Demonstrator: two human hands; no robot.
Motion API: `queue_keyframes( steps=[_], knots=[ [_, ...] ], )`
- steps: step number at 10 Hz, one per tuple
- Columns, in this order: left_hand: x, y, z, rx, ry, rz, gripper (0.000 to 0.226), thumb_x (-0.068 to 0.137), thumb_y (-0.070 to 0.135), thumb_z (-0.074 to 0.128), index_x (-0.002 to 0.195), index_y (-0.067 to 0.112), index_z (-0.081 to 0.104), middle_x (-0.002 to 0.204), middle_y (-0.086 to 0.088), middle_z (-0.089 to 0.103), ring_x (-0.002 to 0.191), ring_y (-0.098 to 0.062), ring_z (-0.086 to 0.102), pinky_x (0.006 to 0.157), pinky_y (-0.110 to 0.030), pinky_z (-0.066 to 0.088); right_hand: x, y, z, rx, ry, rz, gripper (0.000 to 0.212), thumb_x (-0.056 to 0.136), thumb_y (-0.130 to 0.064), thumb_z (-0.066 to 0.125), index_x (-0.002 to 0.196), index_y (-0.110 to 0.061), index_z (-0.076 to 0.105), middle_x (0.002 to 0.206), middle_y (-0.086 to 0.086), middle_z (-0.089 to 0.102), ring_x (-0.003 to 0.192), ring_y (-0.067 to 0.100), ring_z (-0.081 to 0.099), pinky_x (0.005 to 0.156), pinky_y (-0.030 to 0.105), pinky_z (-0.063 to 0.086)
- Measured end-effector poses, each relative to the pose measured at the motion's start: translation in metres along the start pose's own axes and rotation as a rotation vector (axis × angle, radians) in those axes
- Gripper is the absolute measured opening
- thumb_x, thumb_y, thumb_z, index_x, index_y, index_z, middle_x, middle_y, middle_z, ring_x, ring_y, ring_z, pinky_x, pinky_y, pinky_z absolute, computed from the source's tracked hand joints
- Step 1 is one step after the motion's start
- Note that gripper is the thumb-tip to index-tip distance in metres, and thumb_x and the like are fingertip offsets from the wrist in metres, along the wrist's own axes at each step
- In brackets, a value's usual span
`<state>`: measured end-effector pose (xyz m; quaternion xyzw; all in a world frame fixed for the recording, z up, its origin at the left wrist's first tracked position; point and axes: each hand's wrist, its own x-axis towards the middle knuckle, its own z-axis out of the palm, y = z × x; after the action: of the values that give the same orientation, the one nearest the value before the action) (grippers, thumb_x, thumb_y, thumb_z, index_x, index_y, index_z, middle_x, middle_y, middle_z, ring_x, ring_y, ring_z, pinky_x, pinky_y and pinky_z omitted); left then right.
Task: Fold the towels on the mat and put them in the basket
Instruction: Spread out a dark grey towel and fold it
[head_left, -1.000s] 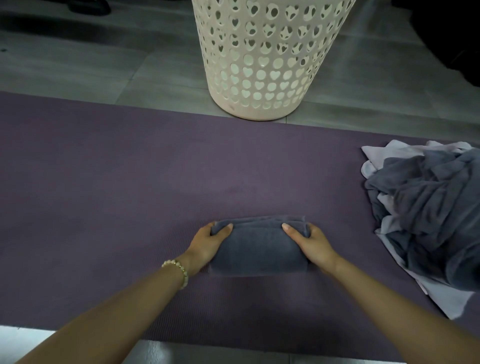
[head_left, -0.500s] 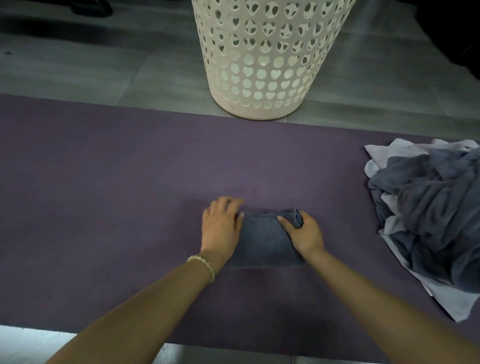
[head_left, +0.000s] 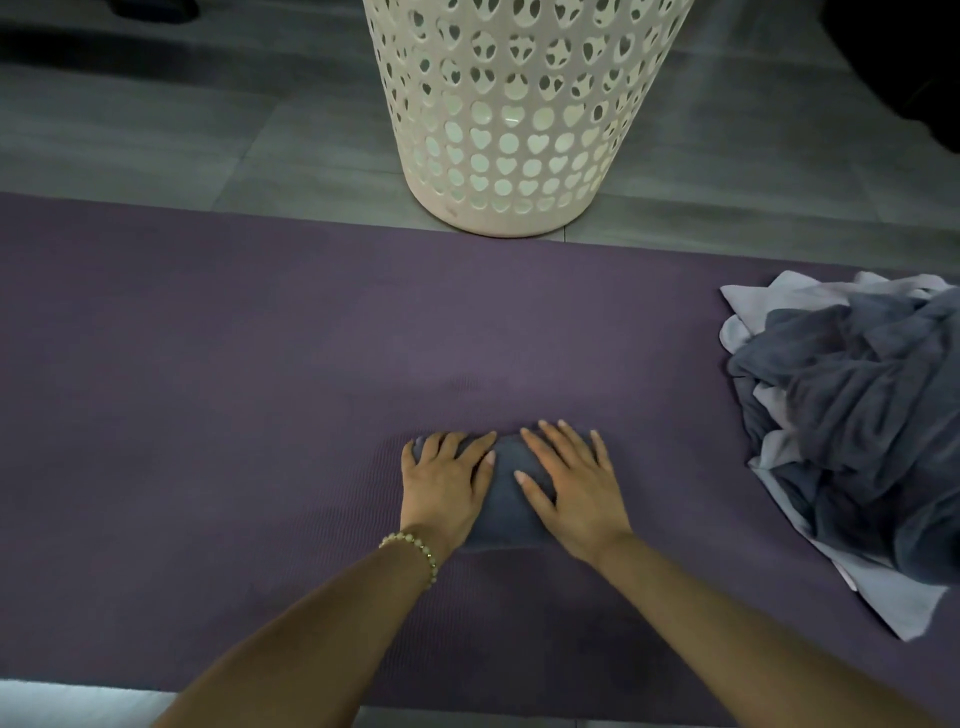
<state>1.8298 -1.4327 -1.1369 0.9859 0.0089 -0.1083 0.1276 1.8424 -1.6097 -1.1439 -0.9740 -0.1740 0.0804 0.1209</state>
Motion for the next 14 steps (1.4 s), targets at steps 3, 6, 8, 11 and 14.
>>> queue_keyframes(
  steps=[3, 6, 8, 11, 14],
  knots=[
    [0.005, -0.004, 0.000, -0.311, 0.056, -0.146, 0.047, 0.095, 0.054, 0.036, 0.135, 0.034, 0.047, 0.139, 0.008, 0.040, 0.132, -0.014, 0.028, 0.109, -0.036, 0.026, 0.001, 0.015, -0.013, 0.399, -0.079, 0.361, 0.061, 0.095, -0.054, 0.038, 0.149, -0.028, 0.025, 0.157, -0.003, 0.019, 0.143, 0.016, 0.020, 0.119, 0.034, 0.013],
    [0.004, -0.040, -0.020, -0.853, -0.260, -0.724, 0.095, 0.073, 0.070, 0.058, 0.130, -0.003, 0.042, 0.127, -0.016, 0.055, 0.112, -0.031, 0.057, 0.099, -0.039, 0.047, 0.012, 0.017, -0.032, 0.907, -0.300, 0.845, 0.085, 0.057, -0.061, 0.080, 0.121, -0.009, 0.057, 0.118, 0.007, 0.063, 0.107, 0.024, 0.061, 0.090, 0.036, 0.052],
    [0.012, -0.047, -0.036, -1.167, -0.537, -0.672, 0.089, 0.060, 0.072, 0.069, 0.120, 0.007, 0.061, 0.121, -0.008, 0.065, 0.109, -0.022, 0.062, 0.102, -0.035, 0.046, 0.021, 0.015, -0.055, 1.092, -0.495, 0.873, 0.116, -0.004, -0.053, 0.090, 0.102, -0.009, 0.068, 0.101, 0.008, 0.071, 0.097, 0.024, 0.066, 0.086, 0.036, 0.053],
    [0.007, -0.108, -0.107, -1.427, -0.538, -0.524, 0.052, 0.079, 0.059, 0.059, 0.115, 0.020, 0.064, 0.108, 0.002, 0.072, 0.098, -0.011, 0.068, 0.074, -0.025, 0.054, 0.043, -0.034, -0.094, 1.511, -0.690, 0.632, 0.066, 0.041, -0.033, 0.095, 0.099, -0.011, 0.074, 0.105, 0.009, 0.073, 0.086, 0.020, 0.072, 0.068, 0.032, 0.059],
    [0.023, -0.229, -0.136, -1.248, 0.028, -0.571, 0.048, 0.082, 0.058, 0.060, 0.104, 0.017, 0.070, 0.096, 0.005, 0.070, 0.087, -0.010, 0.065, 0.072, -0.024, 0.051, 0.135, -0.147, -0.086, 1.396, -0.587, 0.351, 0.099, 0.023, -0.050, 0.094, 0.112, -0.017, 0.065, 0.108, 0.003, 0.072, 0.099, 0.016, 0.069, 0.081, 0.030, 0.058]
  ],
)
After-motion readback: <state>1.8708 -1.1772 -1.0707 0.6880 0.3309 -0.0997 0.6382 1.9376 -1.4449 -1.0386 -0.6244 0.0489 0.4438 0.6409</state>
